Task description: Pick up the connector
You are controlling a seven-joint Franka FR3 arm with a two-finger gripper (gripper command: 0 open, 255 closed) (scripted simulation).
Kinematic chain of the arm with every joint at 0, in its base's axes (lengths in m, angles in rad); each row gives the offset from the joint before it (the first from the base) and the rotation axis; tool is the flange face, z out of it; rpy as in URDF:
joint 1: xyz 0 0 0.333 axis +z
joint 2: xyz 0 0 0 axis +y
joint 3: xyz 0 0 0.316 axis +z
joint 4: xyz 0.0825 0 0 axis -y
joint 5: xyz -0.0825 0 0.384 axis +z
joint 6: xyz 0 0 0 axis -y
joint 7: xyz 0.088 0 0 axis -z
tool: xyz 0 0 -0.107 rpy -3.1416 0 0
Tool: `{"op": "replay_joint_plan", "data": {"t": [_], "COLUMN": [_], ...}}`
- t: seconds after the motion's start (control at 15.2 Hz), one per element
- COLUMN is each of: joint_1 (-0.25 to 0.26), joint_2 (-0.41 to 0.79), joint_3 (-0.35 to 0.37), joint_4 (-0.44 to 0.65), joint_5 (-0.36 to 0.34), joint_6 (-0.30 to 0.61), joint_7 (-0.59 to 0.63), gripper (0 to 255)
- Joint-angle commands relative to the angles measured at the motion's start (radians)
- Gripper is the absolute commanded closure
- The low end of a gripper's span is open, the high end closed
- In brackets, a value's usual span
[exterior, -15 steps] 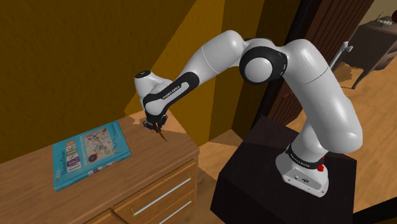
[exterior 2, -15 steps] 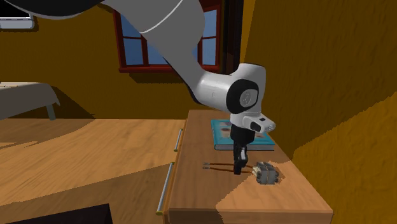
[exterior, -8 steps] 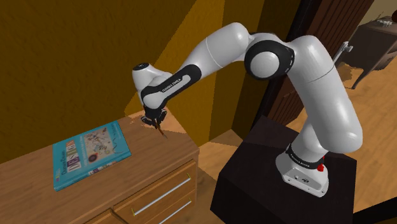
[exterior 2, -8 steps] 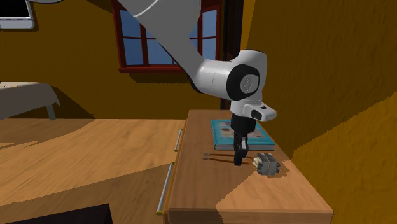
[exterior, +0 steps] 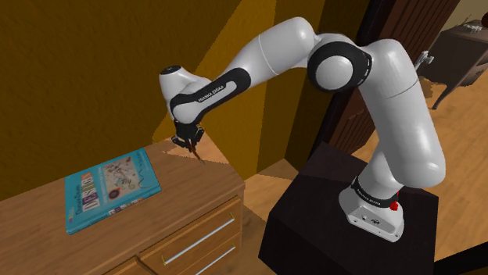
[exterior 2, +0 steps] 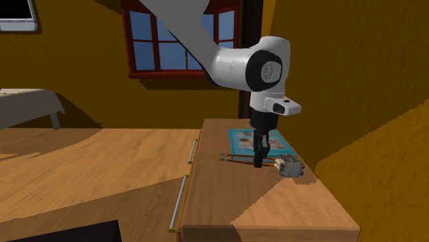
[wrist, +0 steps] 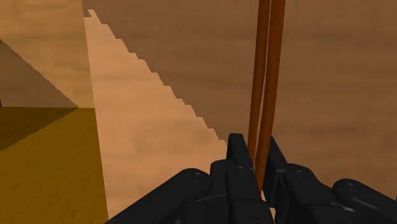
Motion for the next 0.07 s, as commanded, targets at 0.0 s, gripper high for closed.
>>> {"op": "replay_joint_plan", "data": {"t": [0.0], "joint_1": [0.000], "joint_2": [-0.003], "joint_3": [0.000], "joint_4": [0.005], "joint_5": [0.001], "joint_6": [-0.008], "joint_7": [-0.001], "gripper": [255]}}
